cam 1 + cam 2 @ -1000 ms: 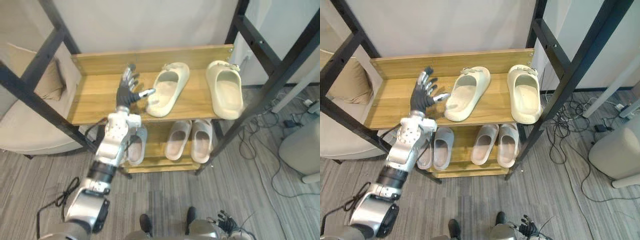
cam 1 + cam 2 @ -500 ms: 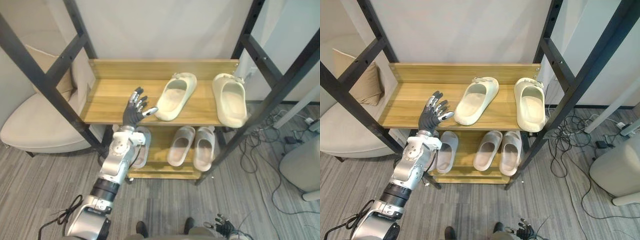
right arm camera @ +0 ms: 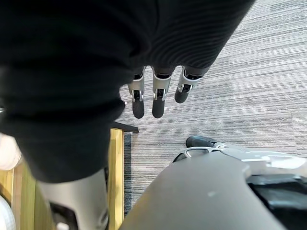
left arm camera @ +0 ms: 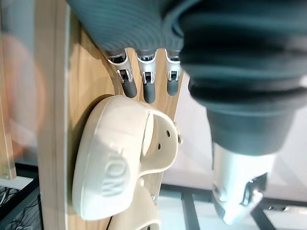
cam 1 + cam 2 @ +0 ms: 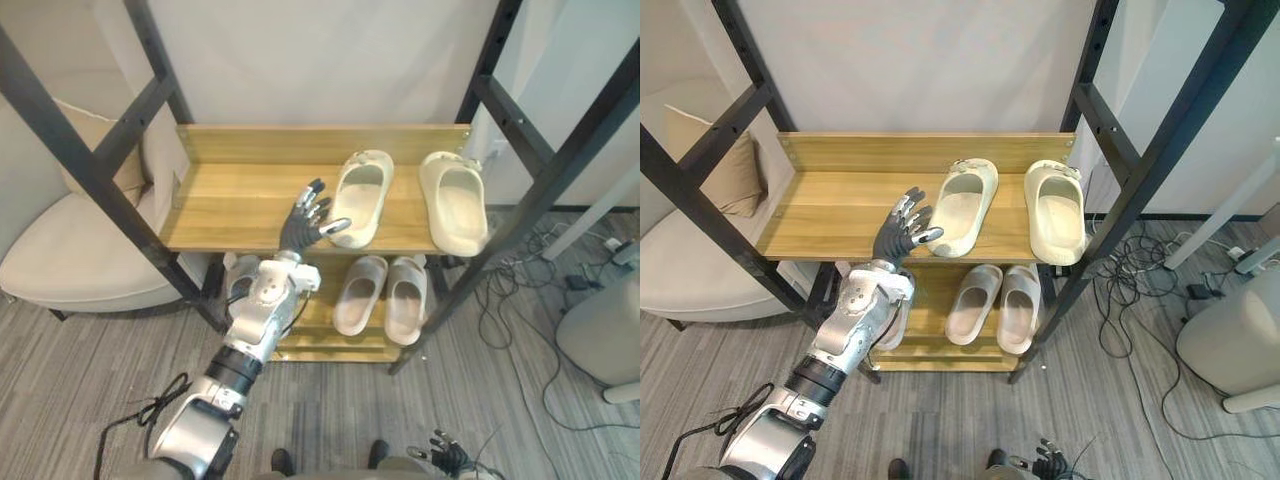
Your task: Organize the slippers on the shoe rack
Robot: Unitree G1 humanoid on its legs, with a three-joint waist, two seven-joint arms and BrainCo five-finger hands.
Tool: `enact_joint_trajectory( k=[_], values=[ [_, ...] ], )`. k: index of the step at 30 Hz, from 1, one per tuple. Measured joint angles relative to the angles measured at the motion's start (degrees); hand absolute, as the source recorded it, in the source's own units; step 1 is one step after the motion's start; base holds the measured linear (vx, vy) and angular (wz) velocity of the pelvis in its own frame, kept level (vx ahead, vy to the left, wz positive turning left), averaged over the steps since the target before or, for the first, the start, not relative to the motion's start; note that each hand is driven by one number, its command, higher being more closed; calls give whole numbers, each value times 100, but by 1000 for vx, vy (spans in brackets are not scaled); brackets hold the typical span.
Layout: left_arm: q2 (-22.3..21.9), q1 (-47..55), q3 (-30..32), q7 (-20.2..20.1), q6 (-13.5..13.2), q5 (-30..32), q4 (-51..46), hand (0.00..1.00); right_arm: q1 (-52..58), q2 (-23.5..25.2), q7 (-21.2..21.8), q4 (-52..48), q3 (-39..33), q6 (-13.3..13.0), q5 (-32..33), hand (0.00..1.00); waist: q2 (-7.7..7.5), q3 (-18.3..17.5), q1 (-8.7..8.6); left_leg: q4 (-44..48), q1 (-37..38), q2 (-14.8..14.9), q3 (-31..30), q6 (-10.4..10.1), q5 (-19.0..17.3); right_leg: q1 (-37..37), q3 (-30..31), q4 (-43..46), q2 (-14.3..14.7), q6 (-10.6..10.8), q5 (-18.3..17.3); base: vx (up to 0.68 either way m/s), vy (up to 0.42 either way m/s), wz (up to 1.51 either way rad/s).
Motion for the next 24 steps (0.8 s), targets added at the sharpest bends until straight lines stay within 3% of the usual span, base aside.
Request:
enact_joint_trajectory(
  k=[12, 24],
  values=[
    [-195, -382, -23, 30, 10, -224, 288, 0, -17, 46, -11, -5, -96, 0, 4, 0, -1, 0, -235, 1, -22, 18, 246, -29, -63, -132, 161, 1, 5, 7, 38, 3, 3, -9],
    [-321, -578, -21, 143, 8, -287, 495, 0, -7, 62, -18, -28, -123, -6, 15, 0, 3, 4, -275, 1, -22, 23, 289, -45, -87, -181, 204, 0, 8, 8, 37, -5, 0, -2]
  ],
)
